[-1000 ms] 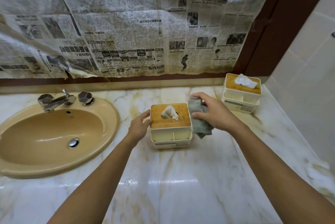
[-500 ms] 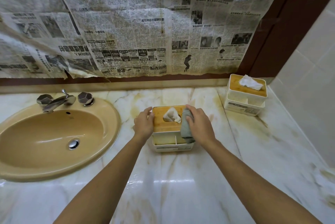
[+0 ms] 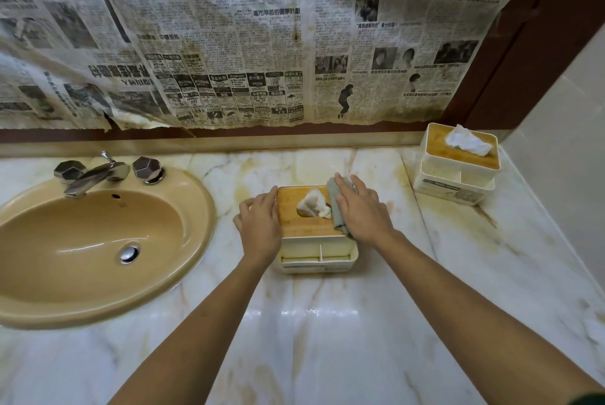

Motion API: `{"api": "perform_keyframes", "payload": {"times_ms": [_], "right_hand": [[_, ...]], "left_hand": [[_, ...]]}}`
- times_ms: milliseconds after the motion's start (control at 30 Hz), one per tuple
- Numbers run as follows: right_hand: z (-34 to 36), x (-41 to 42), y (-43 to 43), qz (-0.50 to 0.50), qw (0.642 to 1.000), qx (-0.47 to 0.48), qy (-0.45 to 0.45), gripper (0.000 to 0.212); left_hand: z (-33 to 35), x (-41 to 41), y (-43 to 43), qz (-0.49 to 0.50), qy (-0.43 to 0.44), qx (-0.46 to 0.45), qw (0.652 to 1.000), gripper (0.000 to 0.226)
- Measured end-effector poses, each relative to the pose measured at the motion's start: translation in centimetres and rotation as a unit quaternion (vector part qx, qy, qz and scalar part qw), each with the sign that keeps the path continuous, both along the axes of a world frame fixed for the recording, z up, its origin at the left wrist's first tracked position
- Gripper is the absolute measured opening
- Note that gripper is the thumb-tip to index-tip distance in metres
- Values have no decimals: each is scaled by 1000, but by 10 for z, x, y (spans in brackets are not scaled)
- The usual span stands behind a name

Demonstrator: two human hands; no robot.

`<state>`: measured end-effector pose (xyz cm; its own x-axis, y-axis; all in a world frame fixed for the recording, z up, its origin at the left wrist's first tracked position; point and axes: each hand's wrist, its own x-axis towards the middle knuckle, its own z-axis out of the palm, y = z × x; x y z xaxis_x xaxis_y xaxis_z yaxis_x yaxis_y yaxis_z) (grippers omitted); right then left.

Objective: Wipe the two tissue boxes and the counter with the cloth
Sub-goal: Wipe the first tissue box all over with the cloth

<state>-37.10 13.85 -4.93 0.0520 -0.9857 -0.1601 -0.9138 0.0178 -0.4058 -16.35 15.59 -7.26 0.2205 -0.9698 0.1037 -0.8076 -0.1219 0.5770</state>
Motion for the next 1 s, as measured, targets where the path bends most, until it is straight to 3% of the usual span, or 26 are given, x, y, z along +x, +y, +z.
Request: {"api": "perform_keyframes", "payload": {"times_ms": [167, 333, 467, 700, 1000], "right_hand": [[1, 2, -3, -11, 999, 16, -34, 52], [-15, 1, 41, -4, 1000, 13, -9, 54], [-13, 1, 25, -12, 1000, 18, 2, 54], [-2, 4, -2, -37, 995, 43, -77, 54], [-17, -3, 28, -26, 997, 42, -54, 54]], "left_hand": [[-2, 0, 0, -4, -13, 8, 1000, 41], [-3, 1, -1, -11, -5, 9, 1000, 40], [-4, 2, -1, -17, -11, 6, 1000, 40], [-3, 3, 0, -22, -11, 8, 1000, 41], [-4, 3, 1, -20, 20, 7, 1000, 41]]}}
